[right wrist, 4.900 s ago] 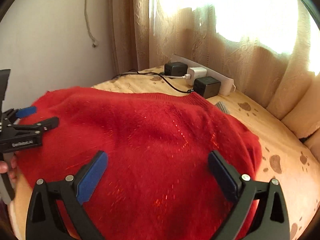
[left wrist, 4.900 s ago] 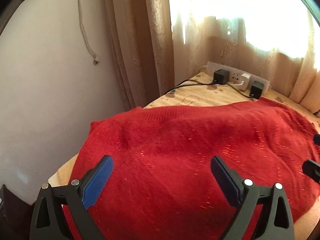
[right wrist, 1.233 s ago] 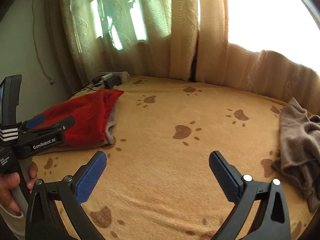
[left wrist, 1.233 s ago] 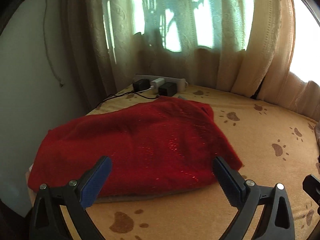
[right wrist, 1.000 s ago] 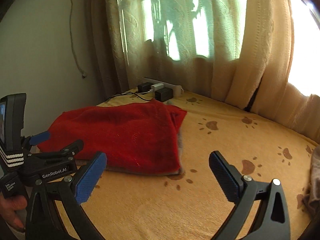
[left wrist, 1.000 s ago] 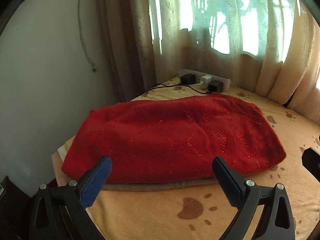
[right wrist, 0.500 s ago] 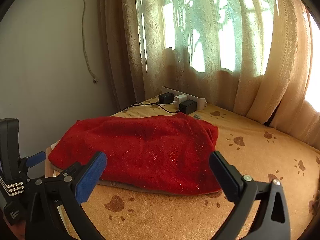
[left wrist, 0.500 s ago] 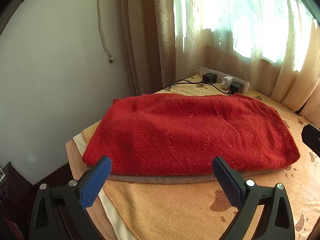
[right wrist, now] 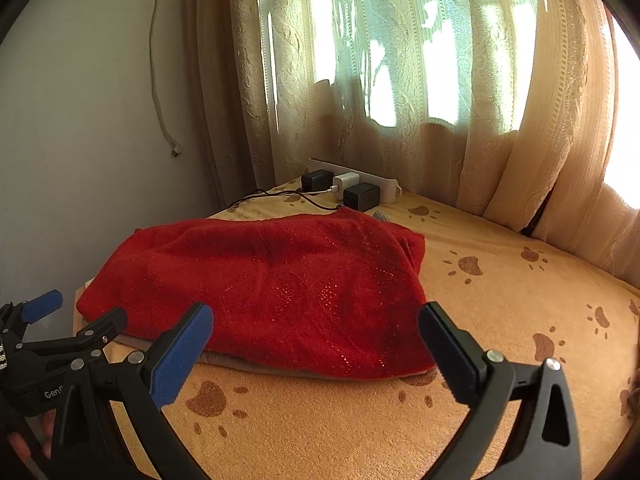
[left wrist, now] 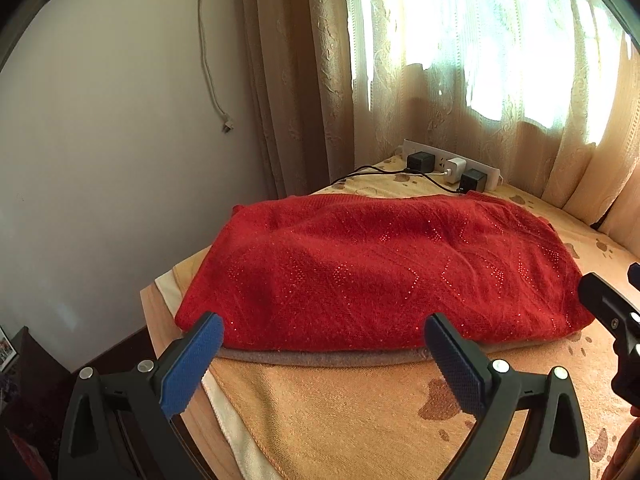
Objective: Fold clothes
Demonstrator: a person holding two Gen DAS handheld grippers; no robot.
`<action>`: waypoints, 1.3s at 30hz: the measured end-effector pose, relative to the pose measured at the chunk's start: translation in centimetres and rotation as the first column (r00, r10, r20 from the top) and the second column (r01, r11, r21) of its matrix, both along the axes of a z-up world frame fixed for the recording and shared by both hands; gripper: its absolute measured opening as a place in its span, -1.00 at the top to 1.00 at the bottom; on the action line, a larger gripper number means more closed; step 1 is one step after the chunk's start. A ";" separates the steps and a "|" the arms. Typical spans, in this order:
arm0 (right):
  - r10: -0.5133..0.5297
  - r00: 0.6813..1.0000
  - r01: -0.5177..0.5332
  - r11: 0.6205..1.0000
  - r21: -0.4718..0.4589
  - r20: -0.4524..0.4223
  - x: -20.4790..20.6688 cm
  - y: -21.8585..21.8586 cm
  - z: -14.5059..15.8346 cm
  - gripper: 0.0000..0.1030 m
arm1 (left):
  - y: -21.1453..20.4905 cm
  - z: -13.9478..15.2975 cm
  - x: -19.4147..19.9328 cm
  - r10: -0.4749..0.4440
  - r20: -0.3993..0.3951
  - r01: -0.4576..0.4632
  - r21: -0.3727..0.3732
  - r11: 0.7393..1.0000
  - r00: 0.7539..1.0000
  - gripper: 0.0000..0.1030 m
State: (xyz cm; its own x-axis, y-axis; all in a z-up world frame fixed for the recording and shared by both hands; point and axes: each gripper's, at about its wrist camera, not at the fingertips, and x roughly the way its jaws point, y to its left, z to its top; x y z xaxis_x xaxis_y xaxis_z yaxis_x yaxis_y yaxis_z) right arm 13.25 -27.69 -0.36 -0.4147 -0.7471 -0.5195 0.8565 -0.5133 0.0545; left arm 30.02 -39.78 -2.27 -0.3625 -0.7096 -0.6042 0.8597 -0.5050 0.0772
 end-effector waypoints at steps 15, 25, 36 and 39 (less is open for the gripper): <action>-0.020 0.998 0.020 1.000 0.011 -0.059 0.3 0.4 0.1 -1.00 | 1.3 0.2 -0.2 -0.013 0.006 0.013 -0.017 1.000 1.000 -0.98; 0.007 0.999 -0.005 0.999 0.033 -0.049 0.8 -0.1 -0.5 -1.00 | 1.3 -0.1 -0.1 -0.005 0.005 0.005 -0.010 1.000 1.000 -0.98; 0.039 0.997 -0.036 0.998 0.050 -0.070 2.8 -0.7 -1.0 -1.00 | 0.8 0.0 1.7 0.039 -0.001 -0.039 -0.013 0.999 0.999 -0.98; 0.044 0.995 -0.040 0.998 0.040 -0.084 3.5 -0.6 -0.7 -1.00 | 0.9 0.2 2.4 0.052 -0.003 -0.052 -0.028 0.998 0.999 -0.98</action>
